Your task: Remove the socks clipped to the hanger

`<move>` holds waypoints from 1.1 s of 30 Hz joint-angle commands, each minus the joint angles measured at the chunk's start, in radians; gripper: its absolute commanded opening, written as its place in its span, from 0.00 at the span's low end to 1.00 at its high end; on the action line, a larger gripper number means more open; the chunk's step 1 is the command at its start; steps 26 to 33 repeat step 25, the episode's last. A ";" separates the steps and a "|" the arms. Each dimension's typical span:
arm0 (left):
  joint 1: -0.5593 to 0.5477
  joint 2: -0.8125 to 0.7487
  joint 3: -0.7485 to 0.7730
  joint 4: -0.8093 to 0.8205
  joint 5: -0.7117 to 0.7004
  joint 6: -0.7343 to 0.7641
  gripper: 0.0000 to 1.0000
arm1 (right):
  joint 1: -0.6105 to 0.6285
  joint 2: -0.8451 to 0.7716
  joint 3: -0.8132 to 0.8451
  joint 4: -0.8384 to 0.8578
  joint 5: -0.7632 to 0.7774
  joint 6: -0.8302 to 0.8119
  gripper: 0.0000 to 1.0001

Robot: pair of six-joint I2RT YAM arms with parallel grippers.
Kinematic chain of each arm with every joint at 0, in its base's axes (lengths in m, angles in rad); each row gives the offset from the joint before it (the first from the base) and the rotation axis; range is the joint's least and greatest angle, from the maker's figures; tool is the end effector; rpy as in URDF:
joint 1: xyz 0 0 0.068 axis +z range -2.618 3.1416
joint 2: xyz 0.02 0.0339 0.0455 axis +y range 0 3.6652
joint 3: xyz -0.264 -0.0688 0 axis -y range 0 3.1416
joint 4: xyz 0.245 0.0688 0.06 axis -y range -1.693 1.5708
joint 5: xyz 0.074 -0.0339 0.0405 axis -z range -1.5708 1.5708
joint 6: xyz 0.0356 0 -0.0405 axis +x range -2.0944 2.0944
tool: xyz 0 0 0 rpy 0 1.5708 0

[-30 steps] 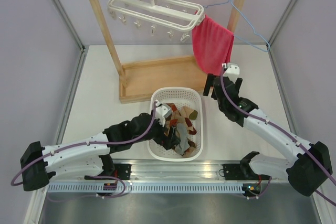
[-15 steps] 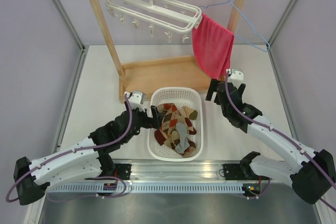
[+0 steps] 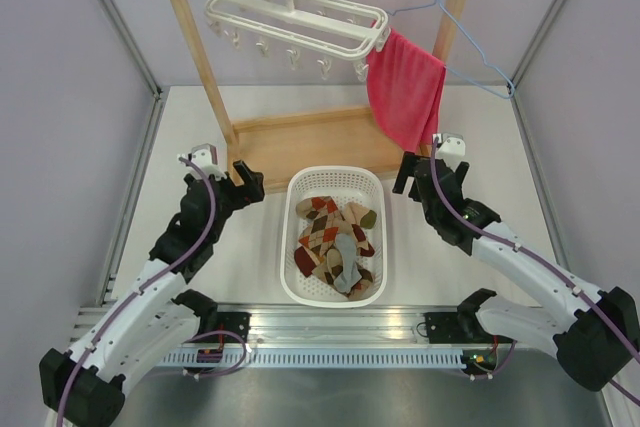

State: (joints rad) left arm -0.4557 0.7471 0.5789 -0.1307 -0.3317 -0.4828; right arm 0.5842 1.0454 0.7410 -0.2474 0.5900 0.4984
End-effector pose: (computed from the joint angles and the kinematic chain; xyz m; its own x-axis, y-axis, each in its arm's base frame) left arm 0.1674 -0.0692 0.2793 -0.2976 -0.3430 -0.8909 -0.0017 0.9334 -0.3587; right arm 0.2007 0.1090 0.2714 -0.4142 0.2023 -0.8874 0.1536 0.9765 0.1509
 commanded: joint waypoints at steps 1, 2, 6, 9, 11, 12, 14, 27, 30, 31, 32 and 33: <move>0.005 -0.029 0.022 -0.021 -0.058 -0.023 1.00 | -0.007 -0.015 -0.003 0.020 -0.004 0.011 0.98; 0.003 -0.029 0.021 -0.021 -0.056 -0.022 1.00 | -0.009 -0.015 -0.002 0.019 -0.005 0.012 0.98; 0.005 -0.023 0.026 -0.023 -0.058 -0.016 1.00 | -0.011 -0.016 0.003 0.019 -0.009 0.008 0.98; 0.005 -0.015 0.024 -0.021 -0.059 -0.014 1.00 | -0.014 -0.019 0.001 0.020 -0.009 0.005 0.98; 0.003 -0.011 0.024 -0.021 -0.052 -0.013 1.00 | -0.017 -0.018 0.001 0.019 -0.010 0.005 0.98; 0.005 -0.011 0.025 -0.021 -0.047 -0.010 1.00 | -0.017 -0.015 0.003 0.019 -0.010 0.005 0.98; 0.003 -0.011 0.024 -0.021 -0.041 -0.010 1.00 | -0.017 -0.013 0.004 0.019 -0.013 0.003 0.98; 0.003 -0.023 0.018 -0.014 -0.043 -0.008 1.00 | -0.021 -0.010 0.006 0.019 -0.012 0.000 0.98; 0.003 -0.023 0.018 -0.014 -0.043 -0.008 1.00 | -0.021 -0.010 0.006 0.019 -0.012 0.000 0.98; 0.003 -0.023 0.018 -0.014 -0.043 -0.008 1.00 | -0.021 -0.010 0.006 0.019 -0.012 0.000 0.98; 0.003 -0.023 0.018 -0.014 -0.043 -0.008 1.00 | -0.021 -0.010 0.006 0.019 -0.012 0.000 0.98; 0.003 -0.023 0.018 -0.014 -0.043 -0.008 1.00 | -0.021 -0.010 0.006 0.019 -0.012 0.000 0.98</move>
